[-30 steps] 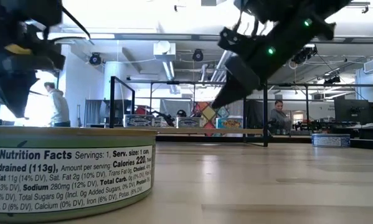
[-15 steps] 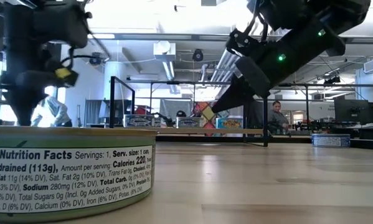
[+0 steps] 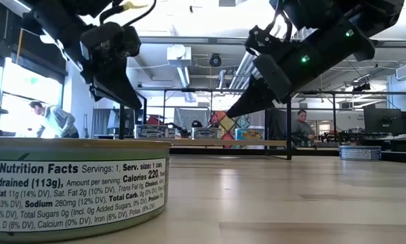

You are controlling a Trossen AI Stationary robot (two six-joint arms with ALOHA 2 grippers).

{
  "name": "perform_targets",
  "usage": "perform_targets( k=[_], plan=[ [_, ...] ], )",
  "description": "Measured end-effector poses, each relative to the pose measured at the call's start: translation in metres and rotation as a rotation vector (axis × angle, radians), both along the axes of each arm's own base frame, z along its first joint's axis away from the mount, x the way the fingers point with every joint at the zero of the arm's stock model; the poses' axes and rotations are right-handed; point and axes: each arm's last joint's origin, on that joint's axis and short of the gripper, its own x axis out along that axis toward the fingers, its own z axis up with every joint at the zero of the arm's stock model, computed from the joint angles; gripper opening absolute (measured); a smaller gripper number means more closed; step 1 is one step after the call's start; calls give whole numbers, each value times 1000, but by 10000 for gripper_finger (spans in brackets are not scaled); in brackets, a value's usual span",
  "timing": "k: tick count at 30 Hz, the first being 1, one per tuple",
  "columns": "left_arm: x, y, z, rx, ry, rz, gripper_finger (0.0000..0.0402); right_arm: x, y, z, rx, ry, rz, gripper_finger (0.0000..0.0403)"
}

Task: Stack canned seafood by type on shelf
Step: Put the green tuna can on the shelf

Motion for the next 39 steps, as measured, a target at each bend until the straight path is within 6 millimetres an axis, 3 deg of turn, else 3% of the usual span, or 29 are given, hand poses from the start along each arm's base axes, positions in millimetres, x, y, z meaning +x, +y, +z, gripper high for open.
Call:
perform_targets(
  k=[8,12,20,24,28,34,39],
  plan=[
    [-14,10,-19,-37,217,178,0,1,1,1,34,-17,5,0],
    [-7,16,-35,0,280,168,0,1,1,1,22,-15,14,0],
    [31,19,-48,118,69,-1,0,2,1,2,34,-25,27,0],
    [50,16,-41,222,-115,-190,0,3,2,3,50,-46,21,0],
    [53,9,-34,266,-183,-286,0,3,1,3,79,-61,2,5],
    [41,1,-37,220,-69,-277,0,9,-4,-16,94,-36,-34,69],
    [32,-12,-45,248,42,-228,0,25,-25,-32,97,-1,-93,144]
  ],
)
